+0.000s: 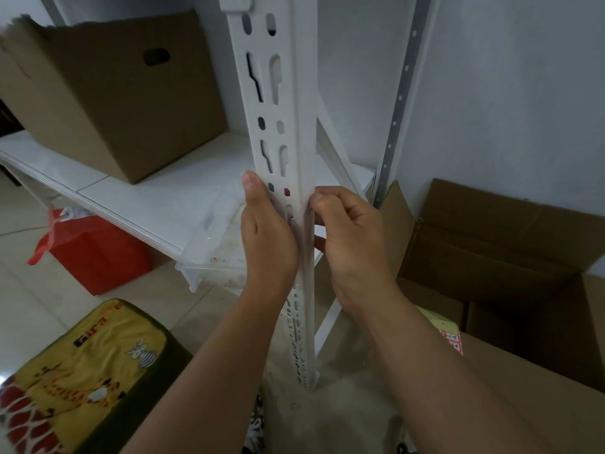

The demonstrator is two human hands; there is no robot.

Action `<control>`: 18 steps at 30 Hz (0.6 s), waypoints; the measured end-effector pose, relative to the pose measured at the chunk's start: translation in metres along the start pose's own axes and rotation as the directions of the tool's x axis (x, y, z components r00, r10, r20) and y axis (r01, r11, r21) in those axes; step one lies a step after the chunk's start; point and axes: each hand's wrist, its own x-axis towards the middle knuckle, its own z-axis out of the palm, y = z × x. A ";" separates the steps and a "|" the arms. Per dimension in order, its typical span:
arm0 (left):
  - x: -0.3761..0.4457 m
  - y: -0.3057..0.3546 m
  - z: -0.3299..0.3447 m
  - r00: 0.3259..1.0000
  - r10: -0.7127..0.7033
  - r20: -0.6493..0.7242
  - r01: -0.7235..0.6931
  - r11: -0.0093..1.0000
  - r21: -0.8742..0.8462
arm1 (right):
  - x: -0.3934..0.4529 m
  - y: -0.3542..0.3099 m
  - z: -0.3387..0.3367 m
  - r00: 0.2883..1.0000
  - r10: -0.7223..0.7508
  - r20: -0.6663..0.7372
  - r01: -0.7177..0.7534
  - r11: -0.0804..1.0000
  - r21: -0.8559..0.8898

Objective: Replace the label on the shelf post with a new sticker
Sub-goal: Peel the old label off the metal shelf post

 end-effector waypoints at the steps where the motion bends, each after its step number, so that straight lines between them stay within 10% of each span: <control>1: 0.000 -0.002 0.000 1.000 0.000 -0.007 0.000 1.000 0.003 | -0.001 0.001 0.001 1.000 0.017 0.005 -0.017 1.000 0.022; 18: 0.002 -0.007 0.001 0.999 0.034 0.029 -0.033 0.999 -0.028 | -0.002 0.006 0.004 0.995 -0.085 -0.047 0.083 0.995 -0.057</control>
